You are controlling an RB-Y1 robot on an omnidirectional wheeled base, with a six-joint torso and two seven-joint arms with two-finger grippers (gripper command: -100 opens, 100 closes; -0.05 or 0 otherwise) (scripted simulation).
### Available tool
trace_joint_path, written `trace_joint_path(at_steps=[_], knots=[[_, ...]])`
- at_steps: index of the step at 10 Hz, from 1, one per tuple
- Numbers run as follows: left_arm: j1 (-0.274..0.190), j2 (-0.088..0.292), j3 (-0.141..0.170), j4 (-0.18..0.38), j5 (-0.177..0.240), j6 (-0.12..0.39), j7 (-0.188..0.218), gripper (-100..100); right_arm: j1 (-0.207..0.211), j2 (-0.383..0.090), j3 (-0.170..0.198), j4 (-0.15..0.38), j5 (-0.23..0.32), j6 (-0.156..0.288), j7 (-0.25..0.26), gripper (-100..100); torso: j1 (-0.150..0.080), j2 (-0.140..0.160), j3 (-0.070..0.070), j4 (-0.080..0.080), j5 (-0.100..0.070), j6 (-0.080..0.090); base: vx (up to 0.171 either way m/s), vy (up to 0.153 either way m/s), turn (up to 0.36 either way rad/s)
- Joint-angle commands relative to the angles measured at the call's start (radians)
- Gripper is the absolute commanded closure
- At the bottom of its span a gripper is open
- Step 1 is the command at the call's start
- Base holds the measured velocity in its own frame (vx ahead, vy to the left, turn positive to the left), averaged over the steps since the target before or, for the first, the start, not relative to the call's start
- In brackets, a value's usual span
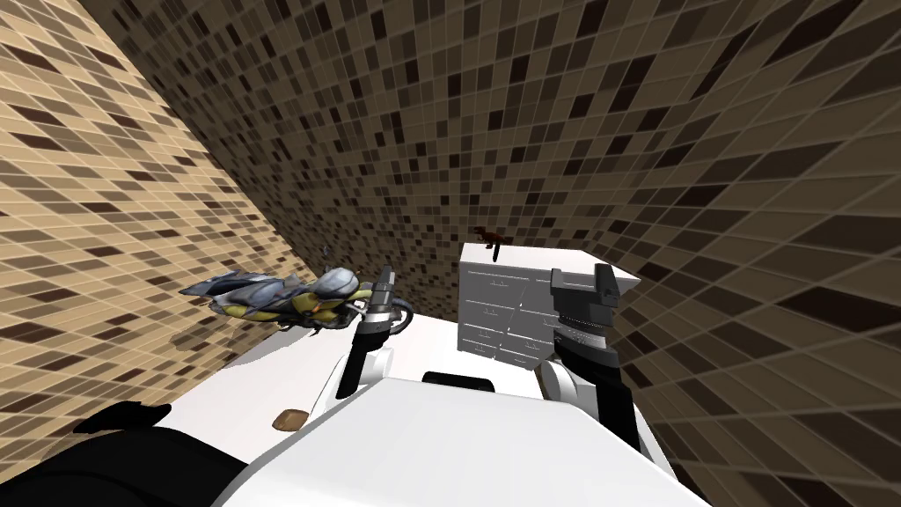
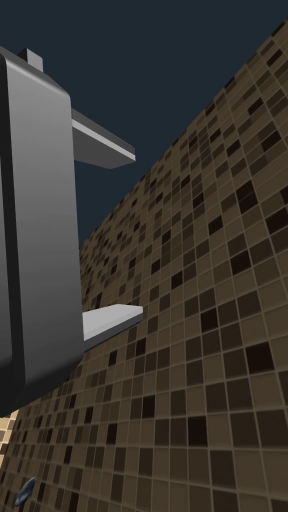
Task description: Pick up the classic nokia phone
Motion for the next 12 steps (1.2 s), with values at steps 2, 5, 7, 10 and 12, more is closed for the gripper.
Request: trace_joint_path(at_steps=[2, 5, 7, 10, 12], knots=[[0.000, 0.000, 0.000, 0.000, 0.000, 0.000, 0.000, 0, -0.006, -0.078, 0.000, 0.017, 0.000, -0.016, 0.003, -100, 0.001, 0.001, 0.001, 0.000, 0.000, 0.000, -0.030, 0.026, 0.050], [0.000, 0.000, 0.000, 0.000, 0.000, 0.000, 0.000, 0, -0.010, -0.148, 0.000, 0.027, 0.000, -0.026, 0.005, -100, 0.002, 0.002, 0.001, 0.000, 0.000, 0.000, -0.028, 0.033, 0.025], [0.000, 0.000, 0.000, 0.000, 0.000, 0.000, 0.000, 0, -0.014, -0.207, 0.000, 0.040, 0.000, -0.039, 0.007, -100, 0.003, 0.002, 0.001, 0.000, 0.001, 0.000, -0.036, 0.042, 0.044], [0.000, 0.000, 0.000, 0.000, 0.000, 0.000, 0.000, 0, -0.025, -0.299, 0.000, 0.071, 0.000, -0.070, 0.013, -100, 0.002, 0.003, 0.002, 0.001, 0.001, 0.000, -0.042, 0.047, 0.057], [0.000, 0.000, 0.000, 0.000, 0.000, 0.000, 0.000, 0, -0.025, -0.344, 0.000, 0.071, 0.000, -0.070, 0.013, -100, 0.003, 0.003, 0.002, 0.001, 0.001, 0.000, -0.027, 0.031, 0.011]])
